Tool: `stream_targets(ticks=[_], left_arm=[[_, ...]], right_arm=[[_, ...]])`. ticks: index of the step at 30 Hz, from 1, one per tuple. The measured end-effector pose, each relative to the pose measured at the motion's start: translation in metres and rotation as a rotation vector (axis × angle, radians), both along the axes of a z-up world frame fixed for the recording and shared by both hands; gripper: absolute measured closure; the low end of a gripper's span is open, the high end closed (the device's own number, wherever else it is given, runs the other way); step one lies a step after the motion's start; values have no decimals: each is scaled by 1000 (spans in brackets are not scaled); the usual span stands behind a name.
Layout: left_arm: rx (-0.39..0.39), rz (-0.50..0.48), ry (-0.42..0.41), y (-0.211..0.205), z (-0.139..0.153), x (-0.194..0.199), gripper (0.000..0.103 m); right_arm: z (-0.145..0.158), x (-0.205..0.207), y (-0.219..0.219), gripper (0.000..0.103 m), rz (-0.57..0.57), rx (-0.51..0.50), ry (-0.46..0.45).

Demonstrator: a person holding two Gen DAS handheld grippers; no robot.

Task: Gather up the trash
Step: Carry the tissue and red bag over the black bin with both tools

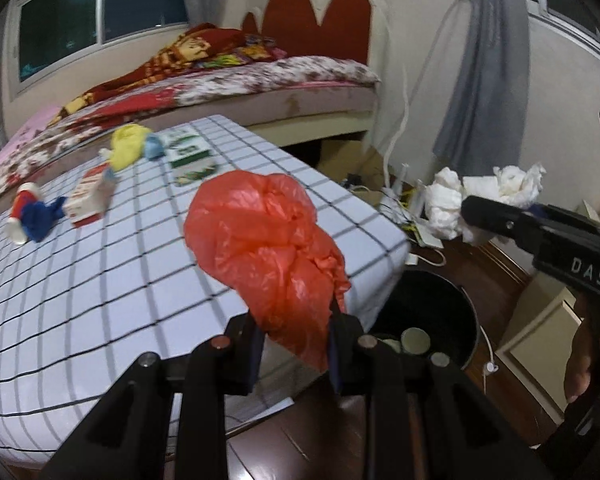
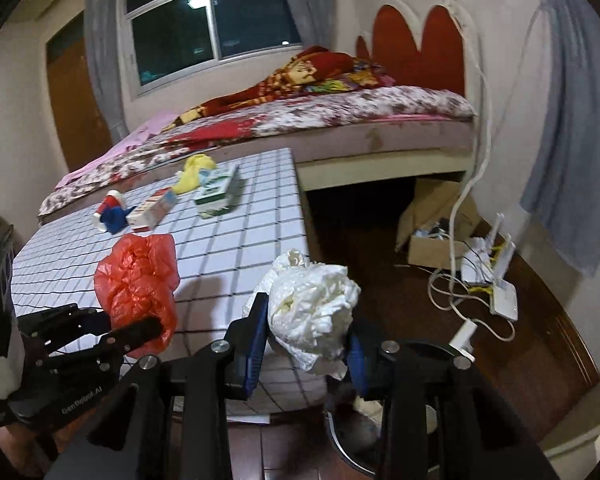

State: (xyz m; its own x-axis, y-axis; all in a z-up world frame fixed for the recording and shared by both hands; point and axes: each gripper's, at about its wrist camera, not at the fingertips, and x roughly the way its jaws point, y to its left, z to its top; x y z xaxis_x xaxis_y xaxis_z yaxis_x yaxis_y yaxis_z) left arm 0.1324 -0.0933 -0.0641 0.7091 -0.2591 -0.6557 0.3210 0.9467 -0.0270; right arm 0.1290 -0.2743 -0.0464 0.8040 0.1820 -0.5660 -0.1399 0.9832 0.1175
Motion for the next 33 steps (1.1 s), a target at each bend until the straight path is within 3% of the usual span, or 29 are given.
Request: stream_targets(ticks=[10,24,33], left_arm=[[18,-120,30,-55,-11,-9,75],[29,-252,136,-116,-47,-16,75],[-18,-267,247,-136,-77,-1,75]], right_arm=[[-18,-16,-49,66,-99,14,52],[-62,-27,-106,66,-191,19,174],[-96,-20,-122,66,-221,35,278]])
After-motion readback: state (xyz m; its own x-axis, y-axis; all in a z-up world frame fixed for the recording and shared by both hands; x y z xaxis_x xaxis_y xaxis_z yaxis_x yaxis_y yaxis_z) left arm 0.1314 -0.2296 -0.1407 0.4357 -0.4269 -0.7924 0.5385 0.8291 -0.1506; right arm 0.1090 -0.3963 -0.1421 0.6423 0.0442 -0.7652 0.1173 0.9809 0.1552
